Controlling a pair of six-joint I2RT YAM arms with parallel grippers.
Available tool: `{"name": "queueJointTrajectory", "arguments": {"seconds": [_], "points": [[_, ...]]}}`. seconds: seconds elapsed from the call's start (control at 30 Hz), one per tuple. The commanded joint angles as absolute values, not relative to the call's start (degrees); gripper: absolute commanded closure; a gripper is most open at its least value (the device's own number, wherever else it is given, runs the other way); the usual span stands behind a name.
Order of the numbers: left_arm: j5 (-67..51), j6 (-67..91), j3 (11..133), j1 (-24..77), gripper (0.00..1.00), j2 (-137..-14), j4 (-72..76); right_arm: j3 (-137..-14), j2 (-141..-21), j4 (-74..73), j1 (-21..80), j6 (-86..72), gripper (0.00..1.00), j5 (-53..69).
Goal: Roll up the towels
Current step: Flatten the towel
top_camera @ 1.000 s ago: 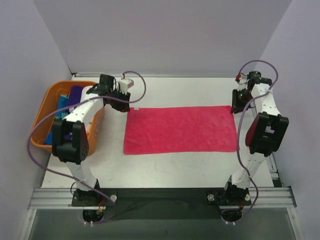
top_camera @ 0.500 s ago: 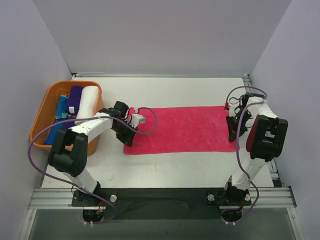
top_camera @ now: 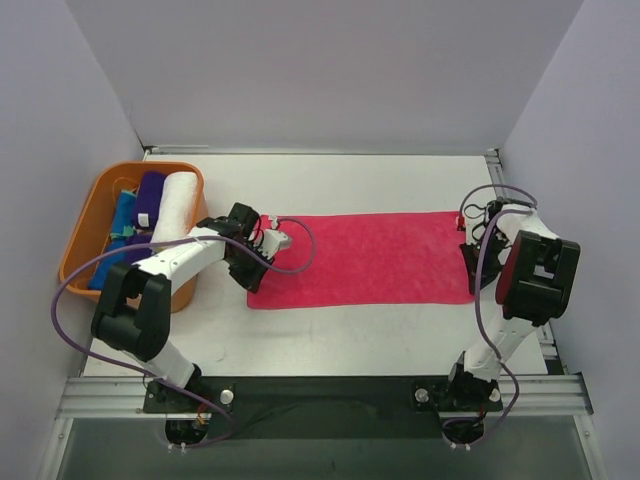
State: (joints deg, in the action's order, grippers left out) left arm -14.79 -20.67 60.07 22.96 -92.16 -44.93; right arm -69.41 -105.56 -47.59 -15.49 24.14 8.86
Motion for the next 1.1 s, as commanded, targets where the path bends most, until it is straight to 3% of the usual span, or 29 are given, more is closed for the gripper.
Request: {"name": "queueJointTrajectory", "arguments": {"seconds": [0.0, 0.6, 1.07], "points": [[-13.01, -21.97, 61.52, 23.20, 0.79, -91.75, -45.97, -68.82, -105.90, -47.73, -16.44, 25.49, 1.00, 4.05], [-13.62, -20.39, 58.71, 23.47, 0.80, -92.81, -45.00, -66.18, -109.33, -45.27, -16.44, 26.28, 1.00, 1.32], [-5.54, -22.06, 55.81, 23.47, 0.82, -96.68, -46.05, -66.62, -109.86, -44.56, -13.10, 28.56, 1.00, -5.18]]}}
